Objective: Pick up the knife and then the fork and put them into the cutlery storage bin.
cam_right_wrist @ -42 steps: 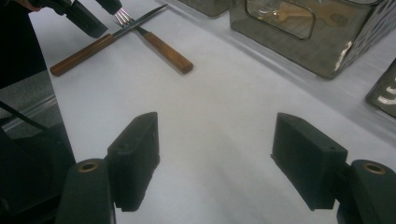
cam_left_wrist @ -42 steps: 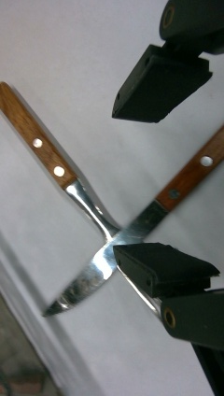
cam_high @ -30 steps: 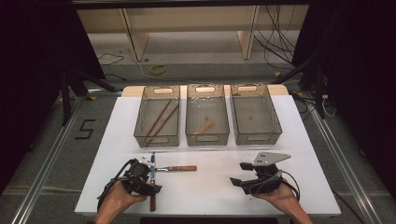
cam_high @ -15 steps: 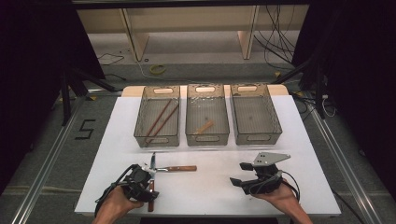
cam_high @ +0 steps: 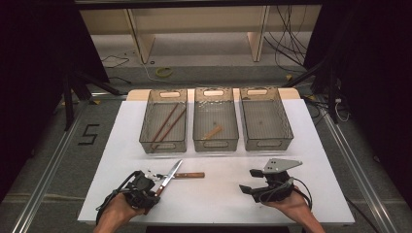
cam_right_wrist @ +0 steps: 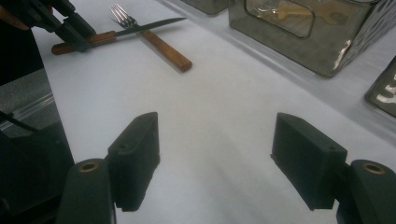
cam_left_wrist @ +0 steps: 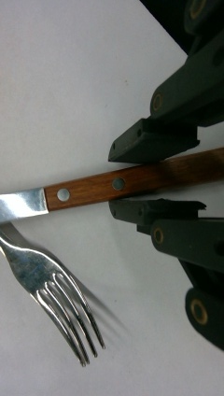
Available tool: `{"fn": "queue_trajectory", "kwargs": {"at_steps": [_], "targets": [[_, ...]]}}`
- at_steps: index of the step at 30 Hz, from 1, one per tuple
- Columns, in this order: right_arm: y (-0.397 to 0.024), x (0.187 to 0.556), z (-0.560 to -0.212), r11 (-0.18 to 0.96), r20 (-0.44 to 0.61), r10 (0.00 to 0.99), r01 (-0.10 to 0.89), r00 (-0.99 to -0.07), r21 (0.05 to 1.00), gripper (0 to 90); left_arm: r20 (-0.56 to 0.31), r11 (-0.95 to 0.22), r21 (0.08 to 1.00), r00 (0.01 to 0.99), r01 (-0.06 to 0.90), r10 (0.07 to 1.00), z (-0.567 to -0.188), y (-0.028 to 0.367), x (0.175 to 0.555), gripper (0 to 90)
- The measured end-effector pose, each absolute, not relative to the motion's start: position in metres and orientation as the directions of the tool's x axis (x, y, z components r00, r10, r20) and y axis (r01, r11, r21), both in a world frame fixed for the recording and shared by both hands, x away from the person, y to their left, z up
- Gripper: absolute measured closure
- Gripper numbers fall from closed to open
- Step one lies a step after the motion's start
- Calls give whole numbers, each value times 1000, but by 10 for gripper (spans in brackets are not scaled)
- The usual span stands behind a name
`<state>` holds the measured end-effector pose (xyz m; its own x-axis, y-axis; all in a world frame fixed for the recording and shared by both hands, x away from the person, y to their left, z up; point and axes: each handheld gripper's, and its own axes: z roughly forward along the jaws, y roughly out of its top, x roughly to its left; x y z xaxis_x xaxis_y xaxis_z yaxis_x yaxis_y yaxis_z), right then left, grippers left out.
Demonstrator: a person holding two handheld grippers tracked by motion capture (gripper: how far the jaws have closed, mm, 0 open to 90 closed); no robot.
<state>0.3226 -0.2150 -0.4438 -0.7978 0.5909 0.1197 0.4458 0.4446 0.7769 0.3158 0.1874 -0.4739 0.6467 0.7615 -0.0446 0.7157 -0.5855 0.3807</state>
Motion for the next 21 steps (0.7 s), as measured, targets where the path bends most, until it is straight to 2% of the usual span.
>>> {"fn": "queue_trajectory", "kwargs": {"at_steps": [7, 21], "targets": [[-215, 322, -444, 445, 119, 591, 445, -798, 777, 328, -48, -587, 394, 654, 707, 755, -474, 191, 316, 752], [-215, 322, -442, 436, 120, 590, 440, -798, 785, 328, -20, -609, 460, 694, 646, 720, -465, 187, 315, 757]]}}
